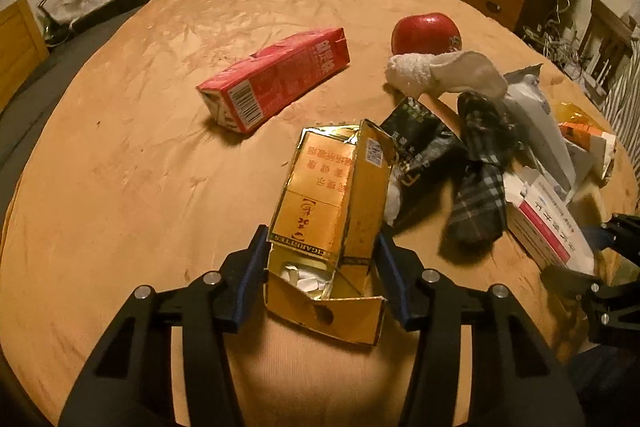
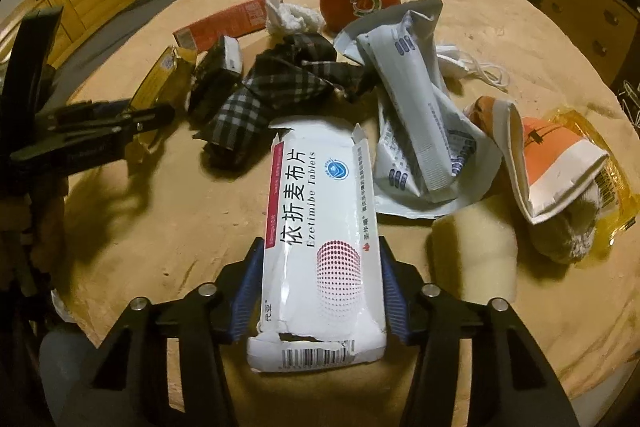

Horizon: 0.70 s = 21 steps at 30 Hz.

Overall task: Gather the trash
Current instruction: 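Lift both boxes and carry them toward the white bucket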

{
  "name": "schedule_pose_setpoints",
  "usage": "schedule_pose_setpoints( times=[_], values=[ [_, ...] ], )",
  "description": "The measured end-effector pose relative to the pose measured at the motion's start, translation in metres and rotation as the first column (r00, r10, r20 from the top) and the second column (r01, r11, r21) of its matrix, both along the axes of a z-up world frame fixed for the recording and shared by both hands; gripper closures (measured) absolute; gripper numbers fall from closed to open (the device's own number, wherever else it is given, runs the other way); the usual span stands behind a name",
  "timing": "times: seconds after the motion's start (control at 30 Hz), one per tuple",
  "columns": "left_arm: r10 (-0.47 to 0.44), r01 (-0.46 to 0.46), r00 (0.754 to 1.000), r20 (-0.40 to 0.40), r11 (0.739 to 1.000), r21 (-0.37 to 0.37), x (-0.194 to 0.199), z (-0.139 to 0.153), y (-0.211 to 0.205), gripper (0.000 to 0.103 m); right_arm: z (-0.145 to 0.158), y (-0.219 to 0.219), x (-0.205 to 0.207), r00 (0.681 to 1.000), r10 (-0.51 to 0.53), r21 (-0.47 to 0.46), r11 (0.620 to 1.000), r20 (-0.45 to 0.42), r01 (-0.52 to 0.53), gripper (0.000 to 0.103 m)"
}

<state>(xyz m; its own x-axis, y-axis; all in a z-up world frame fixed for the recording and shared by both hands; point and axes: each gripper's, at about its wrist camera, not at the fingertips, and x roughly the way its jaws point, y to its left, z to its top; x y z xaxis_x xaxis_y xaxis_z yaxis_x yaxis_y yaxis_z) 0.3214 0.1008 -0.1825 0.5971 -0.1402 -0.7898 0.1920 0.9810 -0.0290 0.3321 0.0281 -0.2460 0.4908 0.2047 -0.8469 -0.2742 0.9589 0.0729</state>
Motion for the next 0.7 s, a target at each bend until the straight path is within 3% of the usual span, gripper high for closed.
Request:
schedule_pose_setpoints(
  times=[0.3, 0.4, 0.5, 0.7],
  values=[
    [0.106, -0.103, 0.990, 0.093, 0.994, -0.042, -0.053, 0.024, 0.014, 0.053, 0.016, -0.012, -0.043, 0.995, -0.032, 0.089, 0.996, 0.090, 0.024, 0.053],
    [0.139, -0.134, 0.980, 0.144, 0.990, -0.043, -0.075, 0.042, 0.008, 0.053, 0.032, -0.023, -0.065, 0.986, -0.057, 0.099, 0.994, 0.158, 0.041, 0.053],
    [0.128, -0.128, 0.967, 0.222, 0.992, -0.015, -0.102, 0.065, -0.014, 0.053, 0.057, -0.028, -0.086, 0.960, -0.084, 0.107, 0.993, 0.267, 0.058, 0.052],
    [0.123, -0.113, 0.931, 0.343, 0.992, -0.050, -0.147, 0.109, -0.052, 0.053, 0.108, -0.049, -0.131, 0.881, -0.123, 0.101, 0.991, 0.456, 0.087, 0.051]
  ],
)
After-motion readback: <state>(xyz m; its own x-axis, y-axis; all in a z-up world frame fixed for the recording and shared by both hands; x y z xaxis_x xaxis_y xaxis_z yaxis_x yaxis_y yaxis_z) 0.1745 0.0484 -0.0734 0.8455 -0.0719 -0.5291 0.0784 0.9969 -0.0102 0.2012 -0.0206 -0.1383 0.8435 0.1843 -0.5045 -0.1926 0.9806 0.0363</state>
